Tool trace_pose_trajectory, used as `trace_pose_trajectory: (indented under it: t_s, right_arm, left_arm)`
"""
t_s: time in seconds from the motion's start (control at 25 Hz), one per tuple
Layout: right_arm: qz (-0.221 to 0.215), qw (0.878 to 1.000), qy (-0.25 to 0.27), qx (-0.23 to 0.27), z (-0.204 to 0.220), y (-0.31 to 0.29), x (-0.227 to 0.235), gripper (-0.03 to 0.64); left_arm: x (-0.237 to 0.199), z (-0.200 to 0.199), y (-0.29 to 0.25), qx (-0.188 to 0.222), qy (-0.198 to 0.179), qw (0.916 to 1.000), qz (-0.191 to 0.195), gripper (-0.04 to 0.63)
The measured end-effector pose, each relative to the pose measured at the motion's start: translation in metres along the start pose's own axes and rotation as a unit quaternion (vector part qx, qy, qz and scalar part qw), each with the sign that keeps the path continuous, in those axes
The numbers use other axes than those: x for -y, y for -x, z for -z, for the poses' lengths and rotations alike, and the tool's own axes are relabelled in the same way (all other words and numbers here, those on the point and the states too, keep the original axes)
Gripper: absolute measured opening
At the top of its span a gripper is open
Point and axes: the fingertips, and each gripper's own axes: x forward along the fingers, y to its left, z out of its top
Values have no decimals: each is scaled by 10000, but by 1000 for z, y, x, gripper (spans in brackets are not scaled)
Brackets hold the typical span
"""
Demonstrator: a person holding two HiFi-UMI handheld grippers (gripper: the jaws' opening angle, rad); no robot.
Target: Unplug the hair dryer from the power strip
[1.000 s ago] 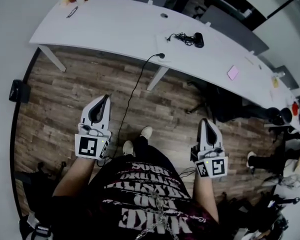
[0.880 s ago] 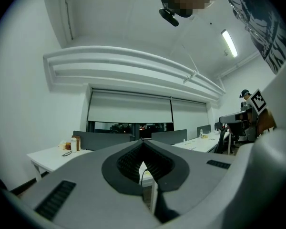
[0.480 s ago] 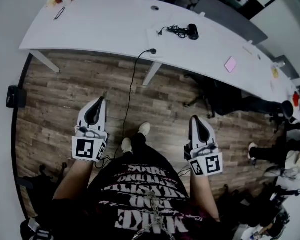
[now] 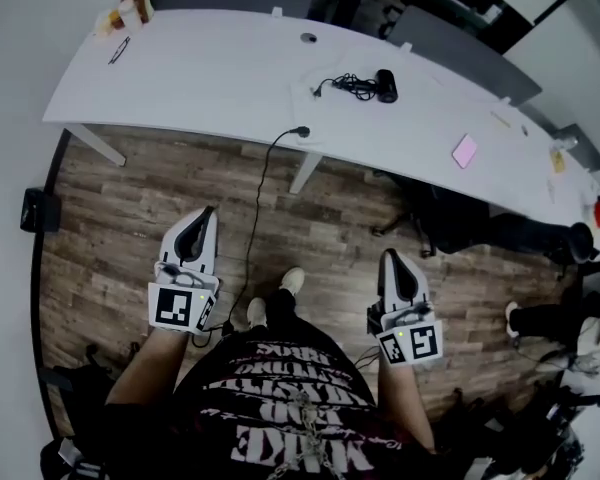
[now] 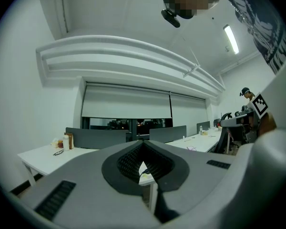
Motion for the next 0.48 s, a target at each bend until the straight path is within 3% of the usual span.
trace_pose_trajectory:
  t_s: [0.48]
  right_arm:
    - [-86, 9992, -198, 321, -17, -53, 65, 31]
  left_arm:
    - [-2, -30, -82, 193, -206, 9996, -23, 20]
